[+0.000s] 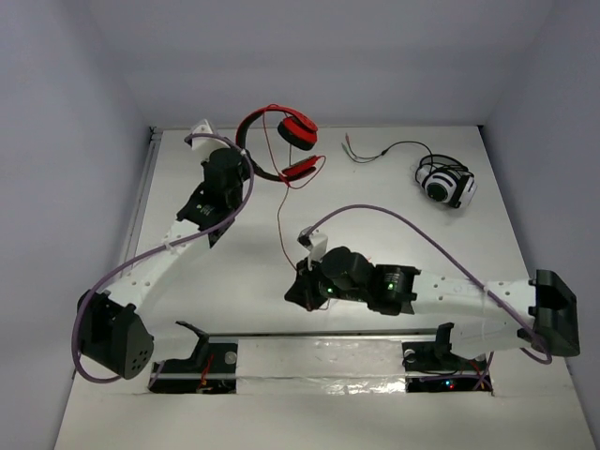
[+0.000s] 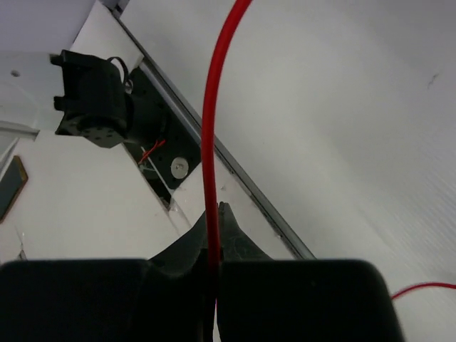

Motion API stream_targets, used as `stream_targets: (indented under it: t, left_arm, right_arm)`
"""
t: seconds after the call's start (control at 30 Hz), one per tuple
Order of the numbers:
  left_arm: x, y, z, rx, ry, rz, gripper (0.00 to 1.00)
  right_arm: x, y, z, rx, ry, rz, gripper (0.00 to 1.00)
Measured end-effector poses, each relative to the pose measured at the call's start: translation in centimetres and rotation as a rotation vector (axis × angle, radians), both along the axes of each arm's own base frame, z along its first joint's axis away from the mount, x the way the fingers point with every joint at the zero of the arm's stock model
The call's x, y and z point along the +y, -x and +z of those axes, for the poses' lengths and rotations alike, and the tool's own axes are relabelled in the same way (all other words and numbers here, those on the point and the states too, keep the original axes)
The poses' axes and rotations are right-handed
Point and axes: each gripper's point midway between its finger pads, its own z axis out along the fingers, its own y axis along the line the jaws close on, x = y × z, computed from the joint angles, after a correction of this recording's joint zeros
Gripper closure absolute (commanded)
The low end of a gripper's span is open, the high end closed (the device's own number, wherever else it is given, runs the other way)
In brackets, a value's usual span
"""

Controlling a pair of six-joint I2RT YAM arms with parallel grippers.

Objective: Wrap the headphones

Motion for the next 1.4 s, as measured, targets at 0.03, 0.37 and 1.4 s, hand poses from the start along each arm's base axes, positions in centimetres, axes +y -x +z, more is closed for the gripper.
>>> stream_targets:
  t: [0.03, 0.37, 1.4]
  left_arm:
    - [-0.4, 0.3, -0.2, -0.002, -0.022, 0.002, 1.0]
    - [-2.9, 3.6, -7.5, 0.127, -0.267, -0.067, 1.0]
    - [-8.3, 13.4, -13.5, 0.407, -0.549, -0.743, 1.0]
  right_arm:
    - [0.0, 0.2, 1.0, -0.014, 0.007, 0.006, 1.0]
    - [-1.0, -2.0, 8.7, -0.187, 0.079, -0.034, 1.0]
    - [-15.7, -15.5, 9.0, -0.422, 0.536, -0.544, 1.0]
